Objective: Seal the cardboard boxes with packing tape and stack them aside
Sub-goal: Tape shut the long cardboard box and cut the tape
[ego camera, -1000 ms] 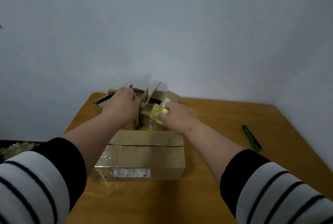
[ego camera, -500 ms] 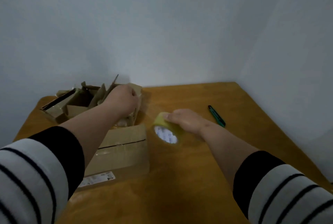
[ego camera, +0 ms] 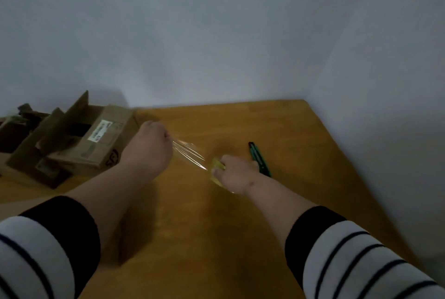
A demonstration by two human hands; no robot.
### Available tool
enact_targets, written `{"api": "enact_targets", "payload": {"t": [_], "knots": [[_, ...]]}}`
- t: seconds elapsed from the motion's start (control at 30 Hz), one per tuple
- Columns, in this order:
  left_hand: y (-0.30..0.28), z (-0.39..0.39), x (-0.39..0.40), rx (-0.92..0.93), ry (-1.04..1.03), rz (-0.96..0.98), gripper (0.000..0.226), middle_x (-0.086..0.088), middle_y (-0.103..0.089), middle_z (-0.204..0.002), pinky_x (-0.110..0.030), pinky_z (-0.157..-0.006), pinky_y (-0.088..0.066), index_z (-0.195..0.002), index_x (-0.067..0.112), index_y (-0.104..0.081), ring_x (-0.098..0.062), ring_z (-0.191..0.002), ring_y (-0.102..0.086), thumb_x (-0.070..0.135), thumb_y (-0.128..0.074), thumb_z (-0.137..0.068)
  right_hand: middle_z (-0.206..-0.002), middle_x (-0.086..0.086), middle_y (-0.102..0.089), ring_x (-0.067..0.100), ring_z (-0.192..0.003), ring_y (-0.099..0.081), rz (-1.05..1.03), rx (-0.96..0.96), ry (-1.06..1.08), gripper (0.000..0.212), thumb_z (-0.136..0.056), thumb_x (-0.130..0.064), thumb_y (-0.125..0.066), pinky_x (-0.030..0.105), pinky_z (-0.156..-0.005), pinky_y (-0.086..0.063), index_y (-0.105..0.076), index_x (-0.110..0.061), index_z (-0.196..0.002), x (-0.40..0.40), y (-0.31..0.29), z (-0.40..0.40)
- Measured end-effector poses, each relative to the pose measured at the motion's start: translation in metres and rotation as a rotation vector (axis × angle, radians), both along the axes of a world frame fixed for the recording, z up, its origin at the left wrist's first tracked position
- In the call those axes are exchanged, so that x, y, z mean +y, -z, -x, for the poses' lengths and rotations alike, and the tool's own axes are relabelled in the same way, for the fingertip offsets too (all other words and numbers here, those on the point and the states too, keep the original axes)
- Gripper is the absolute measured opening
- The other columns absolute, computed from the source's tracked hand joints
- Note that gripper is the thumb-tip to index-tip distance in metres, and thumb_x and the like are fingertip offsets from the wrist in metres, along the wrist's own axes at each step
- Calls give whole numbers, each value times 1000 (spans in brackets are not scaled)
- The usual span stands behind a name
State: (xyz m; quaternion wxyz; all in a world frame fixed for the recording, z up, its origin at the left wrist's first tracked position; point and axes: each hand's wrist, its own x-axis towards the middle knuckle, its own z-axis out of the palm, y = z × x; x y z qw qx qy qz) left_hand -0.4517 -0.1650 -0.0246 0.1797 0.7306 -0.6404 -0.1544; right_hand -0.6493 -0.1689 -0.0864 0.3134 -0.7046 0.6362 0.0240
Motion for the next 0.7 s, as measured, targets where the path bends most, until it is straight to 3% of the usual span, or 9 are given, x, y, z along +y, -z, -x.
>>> {"api": "enact_targets", "payload": {"t": [0.1, 0.23, 0.33, 0.43, 0.5, 0.6, 0.7], "knots": [[10, 14, -11, 18, -24, -4, 31, -4, -48, -97, -41, -78, -47, -67, 23, -45, -27, -85, -52, 19, -49, -97, -112, 2, -60, 27, -111, -55, 21, 53, -9, 28, -98, -53, -36, 41, -87, -24, -42, -26, -93, -24, 24, 14], [22, 22, -23, 2, -99, -24, 22, -1, -47, -102, -43, -79, -49, -77, 18, -52, -26, -85, -54, 20, -47, -98, -94, -2, -56, 24, -101, -58, 211, 132, -80, 25, -98, -51, -37, 42, -89, -25, -41, -26, -91, -38, 47, 15], [37, 21, -27, -10, -128, -23, 18, 0, -47, -102, -44, -78, -50, -83, 15, -56, -24, -83, -54, 20, -47, -98, -109, 2, -60, 24, -103, -55, 298, 175, -103, 28, -98, -49, -38, 41, -90, -28, -49, -23, -101, -47, 61, 12], [52, 13, -33, 12, -137, -49, 20, -2, -50, -97, -36, -72, -43, -76, 19, -55, -19, -79, -50, 17, -53, -96, -127, 4, -58, 24, -116, -52, 240, 143, -151, 43, -99, -49, -38, 40, -94, -25, -47, -21, -131, -51, 78, 11], [60, 3, -35, 18, -171, -91, 25, -4, -54, -89, -31, -66, -37, -69, 19, -54, -14, -70, -47, 17, -58, -94, -137, 1, -54, 22, -125, -47, 225, 95, -181, 49, -99, -49, -40, 41, -97, -20, -41, -23, -141, -49, 90, 9], [73, -7, -34, 28, -251, -157, 27, 0, -55, -75, -27, -53, -32, -67, 17, -55, -8, -65, -47, 18, -61, -93, -141, 3, -50, 25, -130, -43, 212, 88, -204, 53, -98, -52, -43, 43, -99, -20, -40, -21, -141, -47, 102, 1], [80, -9, -30, 27, -258, -183, 26, -1, -57, -76, -25, -53, -35, -68, 19, -55, -12, -67, -52, 17, -60, -93, -123, 5, -59, 28, -119, -50, 27, 106, -299, 53, -95, -61, -42, 44, -100, -24, -47, -20, -128, -48, 104, 0]]}}
